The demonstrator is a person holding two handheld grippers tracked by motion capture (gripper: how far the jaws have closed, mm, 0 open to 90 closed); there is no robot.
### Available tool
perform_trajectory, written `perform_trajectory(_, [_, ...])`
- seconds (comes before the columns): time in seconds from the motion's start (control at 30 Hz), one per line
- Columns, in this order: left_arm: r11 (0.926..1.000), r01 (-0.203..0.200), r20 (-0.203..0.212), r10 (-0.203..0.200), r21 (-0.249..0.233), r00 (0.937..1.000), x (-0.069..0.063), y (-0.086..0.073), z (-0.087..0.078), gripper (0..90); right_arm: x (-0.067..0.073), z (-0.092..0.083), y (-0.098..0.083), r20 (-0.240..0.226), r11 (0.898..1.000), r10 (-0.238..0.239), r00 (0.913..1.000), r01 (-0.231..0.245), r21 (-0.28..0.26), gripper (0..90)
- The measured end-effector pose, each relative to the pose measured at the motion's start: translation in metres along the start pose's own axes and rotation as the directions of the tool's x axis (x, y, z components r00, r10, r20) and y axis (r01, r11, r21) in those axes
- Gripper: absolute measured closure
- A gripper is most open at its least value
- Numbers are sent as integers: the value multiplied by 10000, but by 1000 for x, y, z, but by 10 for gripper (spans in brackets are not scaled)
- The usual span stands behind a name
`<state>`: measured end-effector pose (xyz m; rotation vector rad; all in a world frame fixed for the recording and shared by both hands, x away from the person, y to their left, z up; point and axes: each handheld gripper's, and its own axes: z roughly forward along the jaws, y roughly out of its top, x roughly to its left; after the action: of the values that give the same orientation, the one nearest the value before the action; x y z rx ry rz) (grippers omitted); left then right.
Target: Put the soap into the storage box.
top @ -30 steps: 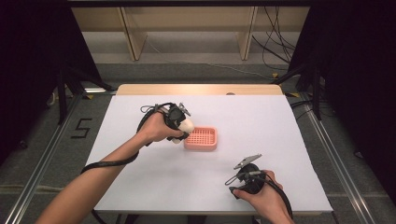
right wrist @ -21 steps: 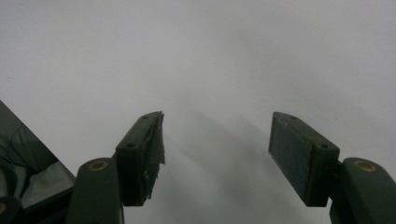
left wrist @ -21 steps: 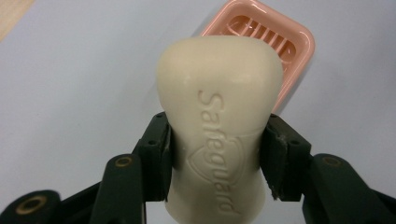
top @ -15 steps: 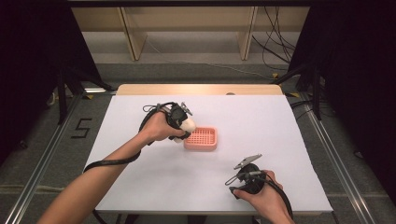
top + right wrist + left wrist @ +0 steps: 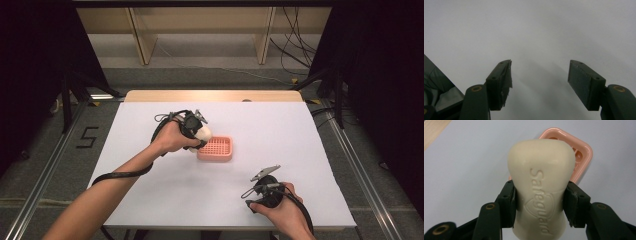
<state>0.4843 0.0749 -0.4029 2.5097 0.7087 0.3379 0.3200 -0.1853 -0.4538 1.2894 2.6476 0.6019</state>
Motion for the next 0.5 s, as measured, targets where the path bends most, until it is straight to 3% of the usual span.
perform_trajectory(0.17, [9995, 181, -7, -182, -258, 9998, -2, 1, 2, 492, 0, 0, 0, 10, 10000, 2, 10000, -2, -7, 362])
perform_trajectory(0.5, [9986, 60, 18, -59, -533, 10000, -1, 2, 5, 492, 0, -1, 0, 12, 10000, -19, 10000, 19, -21, 362])
